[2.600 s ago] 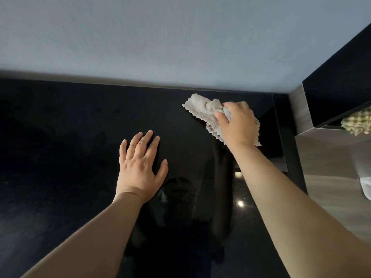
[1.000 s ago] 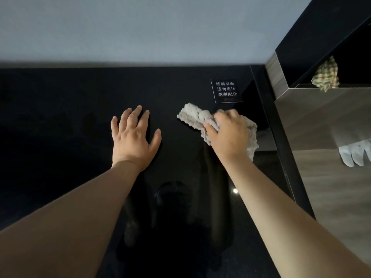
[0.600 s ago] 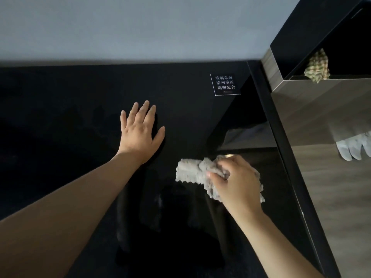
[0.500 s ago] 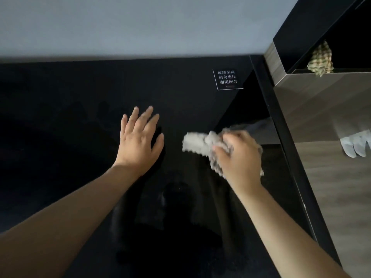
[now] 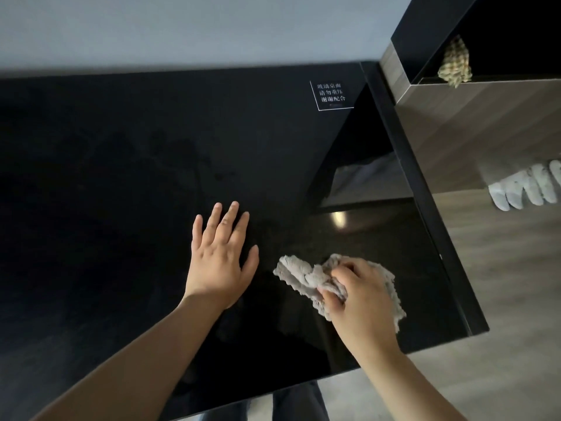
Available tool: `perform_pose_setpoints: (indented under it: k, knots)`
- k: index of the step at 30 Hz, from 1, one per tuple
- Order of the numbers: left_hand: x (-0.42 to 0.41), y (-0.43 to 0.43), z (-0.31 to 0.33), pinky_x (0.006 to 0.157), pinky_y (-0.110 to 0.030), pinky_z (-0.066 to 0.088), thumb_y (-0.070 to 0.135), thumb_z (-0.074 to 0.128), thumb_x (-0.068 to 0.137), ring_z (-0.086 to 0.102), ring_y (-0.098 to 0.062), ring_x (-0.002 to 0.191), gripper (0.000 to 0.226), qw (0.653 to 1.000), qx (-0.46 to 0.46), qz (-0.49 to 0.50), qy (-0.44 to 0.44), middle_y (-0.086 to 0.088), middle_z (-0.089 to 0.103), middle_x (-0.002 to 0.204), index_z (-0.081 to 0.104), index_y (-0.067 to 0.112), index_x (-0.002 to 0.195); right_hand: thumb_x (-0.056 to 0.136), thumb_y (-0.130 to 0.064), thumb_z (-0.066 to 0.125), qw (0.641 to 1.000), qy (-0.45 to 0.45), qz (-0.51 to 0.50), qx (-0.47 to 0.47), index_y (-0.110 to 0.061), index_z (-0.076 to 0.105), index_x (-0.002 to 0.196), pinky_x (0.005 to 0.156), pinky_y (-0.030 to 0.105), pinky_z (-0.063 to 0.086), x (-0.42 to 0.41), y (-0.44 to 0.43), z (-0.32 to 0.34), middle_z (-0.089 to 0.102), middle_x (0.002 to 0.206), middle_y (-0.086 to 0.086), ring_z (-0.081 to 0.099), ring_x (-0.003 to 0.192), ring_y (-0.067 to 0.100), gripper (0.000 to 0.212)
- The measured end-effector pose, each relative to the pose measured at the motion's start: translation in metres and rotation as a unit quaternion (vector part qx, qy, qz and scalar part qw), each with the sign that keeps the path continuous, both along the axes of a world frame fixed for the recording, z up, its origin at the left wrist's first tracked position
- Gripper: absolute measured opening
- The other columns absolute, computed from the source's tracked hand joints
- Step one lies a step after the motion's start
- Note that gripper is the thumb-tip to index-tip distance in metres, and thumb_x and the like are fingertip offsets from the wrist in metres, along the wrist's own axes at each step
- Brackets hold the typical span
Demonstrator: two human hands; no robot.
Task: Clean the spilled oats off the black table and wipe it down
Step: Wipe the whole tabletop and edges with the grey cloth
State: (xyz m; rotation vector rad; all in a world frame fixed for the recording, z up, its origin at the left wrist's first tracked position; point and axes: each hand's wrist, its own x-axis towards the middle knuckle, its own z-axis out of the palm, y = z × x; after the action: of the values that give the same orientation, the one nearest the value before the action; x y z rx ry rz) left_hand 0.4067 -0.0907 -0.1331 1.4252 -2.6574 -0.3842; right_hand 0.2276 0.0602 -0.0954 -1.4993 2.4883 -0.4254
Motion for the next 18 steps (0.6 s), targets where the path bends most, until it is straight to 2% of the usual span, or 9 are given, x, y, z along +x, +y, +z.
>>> perform_pose_setpoints:
  k: [2, 5, 9, 11, 12, 15, 18]
  knots:
    - [0.000, 0.001, 0.000, 0.119, -0.047, 0.003, 0.049, 0.027, 0.093, 0.008, -0.024, 0.147, 0.063, 1.000, -0.004, 0.001, -0.002, -0.004, 0.024, 0.156, 0.036, 0.015, 0.145, 0.067, -0.022, 0.082, 0.999, -0.030, -0.032, 0.009, -0.019, 0.071, 0.086, 0.070, 0.024, 0.045, 0.004, 0.018, 0.008, 0.061, 0.094, -0.008, 0.059, 0.086, 0.014, 0.023]
    - [0.000, 0.001, -0.002, 0.119, -0.047, 0.001, 0.050, 0.026, 0.093, 0.006, -0.023, 0.147, 0.064, 1.000, -0.004, 0.004, -0.001, -0.004, 0.022, 0.157, 0.035, 0.015, 0.145, 0.073, -0.023, 0.078, 0.995, -0.046, -0.081, -0.043, -0.020, 0.071, 0.096, 0.069, 0.034, 0.054, -0.002, 0.007, 0.014, 0.060, 0.100, -0.007, 0.060, 0.087, 0.013, 0.024]
    - [0.000, 0.002, -0.001, 0.119, -0.047, 0.002, 0.050, 0.025, 0.092, 0.006, -0.023, 0.147, 0.064, 1.000, -0.006, 0.008, 0.006, -0.003, 0.022, 0.157, 0.035, 0.016, 0.145, 0.080, -0.026, 0.073, 0.994, -0.010, -0.085, -0.067, -0.018, 0.069, 0.103, 0.085, 0.036, 0.045, -0.013, -0.044, 0.003, 0.059, 0.111, 0.000, 0.055, 0.103, 0.023, 0.025]
    - [-0.001, 0.003, -0.001, 0.119, -0.047, 0.003, 0.050, 0.025, 0.092, 0.007, -0.023, 0.147, 0.064, 1.000, -0.010, 0.012, 0.014, -0.003, 0.023, 0.157, 0.035, 0.016, 0.145, 0.079, -0.026, 0.074, 0.996, 0.019, -0.068, -0.055, -0.017, 0.067, 0.103, 0.078, 0.039, 0.050, -0.012, -0.049, -0.008, 0.059, 0.112, 0.003, 0.056, 0.101, 0.028, 0.027]
    - [-0.001, 0.003, -0.001, 0.119, -0.047, 0.003, 0.050, 0.026, 0.092, 0.008, -0.023, 0.147, 0.064, 1.000, -0.013, 0.014, 0.015, -0.003, 0.023, 0.156, 0.036, 0.016, 0.145, 0.078, -0.026, 0.075, 0.996, 0.035, -0.061, -0.057, -0.017, 0.067, 0.103, 0.073, 0.037, 0.050, -0.012, -0.045, -0.013, 0.059, 0.110, 0.004, 0.057, 0.097, 0.029, 0.027]
    - [0.000, 0.004, -0.002, 0.119, -0.047, 0.003, 0.050, 0.026, 0.091, 0.010, -0.023, 0.147, 0.064, 0.999, -0.023, 0.015, 0.016, -0.003, 0.025, 0.156, 0.037, 0.016, 0.144, 0.077, -0.027, 0.075, 0.996, 0.050, -0.035, -0.065, -0.019, 0.068, 0.102, 0.061, 0.028, 0.041, -0.012, -0.016, -0.016, 0.059, 0.102, 0.001, 0.059, 0.086, 0.026, 0.027]
    - [-0.001, 0.006, -0.002, 0.119, -0.046, 0.003, 0.050, 0.027, 0.091, 0.011, -0.023, 0.147, 0.064, 0.999, -0.028, 0.019, 0.021, -0.003, 0.025, 0.156, 0.037, 0.016, 0.144, 0.076, -0.028, 0.075, 0.996, 0.053, -0.012, -0.075, -0.018, 0.068, 0.101, 0.058, 0.026, 0.040, -0.005, 0.016, -0.015, 0.061, 0.098, 0.001, 0.060, 0.079, 0.023, 0.027]
